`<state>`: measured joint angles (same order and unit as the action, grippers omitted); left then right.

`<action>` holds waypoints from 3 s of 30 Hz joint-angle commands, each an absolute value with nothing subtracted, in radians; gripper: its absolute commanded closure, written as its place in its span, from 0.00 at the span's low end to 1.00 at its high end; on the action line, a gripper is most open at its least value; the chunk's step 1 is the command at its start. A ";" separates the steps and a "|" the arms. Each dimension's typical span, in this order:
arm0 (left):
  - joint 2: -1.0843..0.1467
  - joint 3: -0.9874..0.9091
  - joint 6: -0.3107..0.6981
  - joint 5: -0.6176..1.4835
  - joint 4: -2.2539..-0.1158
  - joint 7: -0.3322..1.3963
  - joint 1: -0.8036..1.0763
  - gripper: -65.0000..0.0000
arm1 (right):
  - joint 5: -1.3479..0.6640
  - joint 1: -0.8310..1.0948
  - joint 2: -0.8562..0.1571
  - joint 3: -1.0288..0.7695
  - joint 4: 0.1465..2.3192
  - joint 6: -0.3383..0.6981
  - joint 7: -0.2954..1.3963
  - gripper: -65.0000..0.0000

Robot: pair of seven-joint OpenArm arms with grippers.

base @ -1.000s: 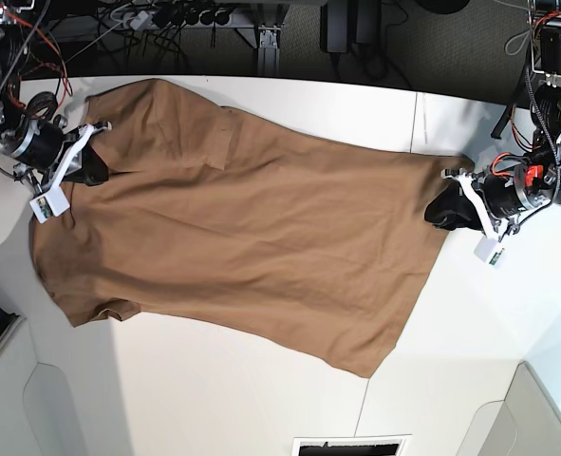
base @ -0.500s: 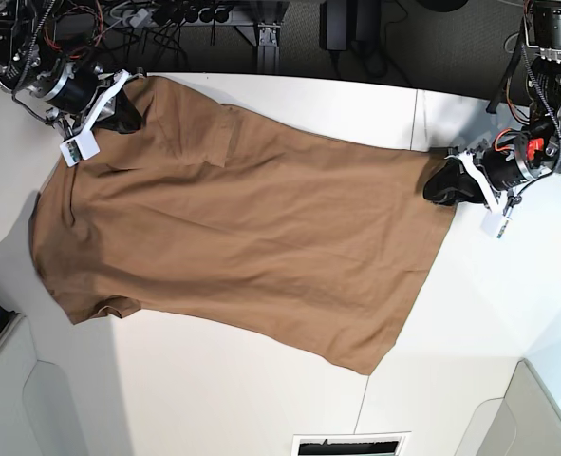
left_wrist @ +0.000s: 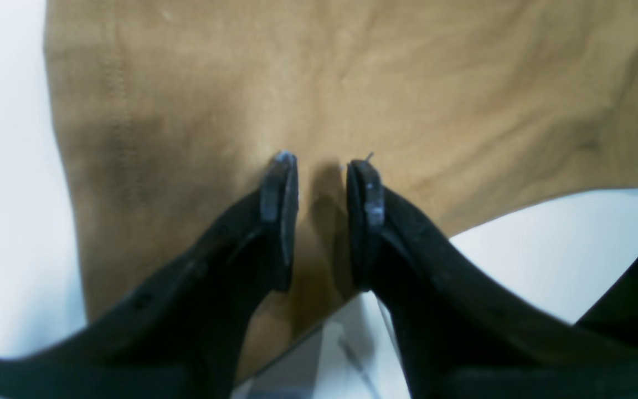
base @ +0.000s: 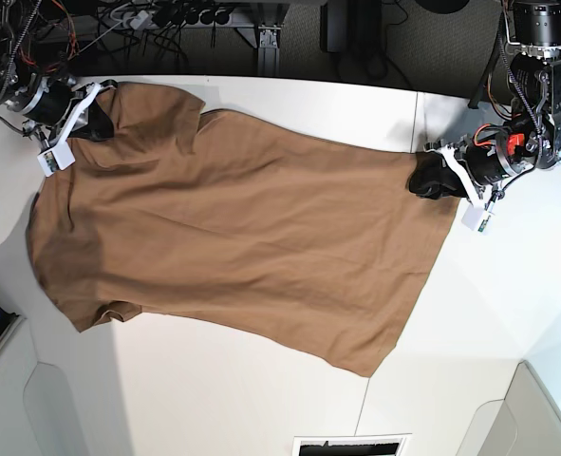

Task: Layout the t-shirt on the table in an organized manner, then fold the t-shirt properly
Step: 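Lift the shirt by the shoulders with both grippers and shake it, then regrasp the shirt hem corner with the left gripper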

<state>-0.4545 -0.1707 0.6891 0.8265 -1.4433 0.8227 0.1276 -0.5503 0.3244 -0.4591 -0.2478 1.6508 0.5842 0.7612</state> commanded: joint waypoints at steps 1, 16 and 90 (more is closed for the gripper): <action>-0.472 -0.178 0.698 0.832 -1.457 0.813 0.120 0.73 | -0.512 0.331 -0.485 -0.255 1.653 0.572 0.808 1.00; -0.494 -0.178 0.698 0.796 -1.457 0.808 0.119 0.73 | -0.552 0.330 -0.510 -0.447 1.654 0.561 0.816 1.00; -0.545 -0.368 0.698 1.013 -1.493 0.867 0.116 0.68 | -0.756 -0.035 -0.504 -0.553 1.432 0.580 0.919 1.00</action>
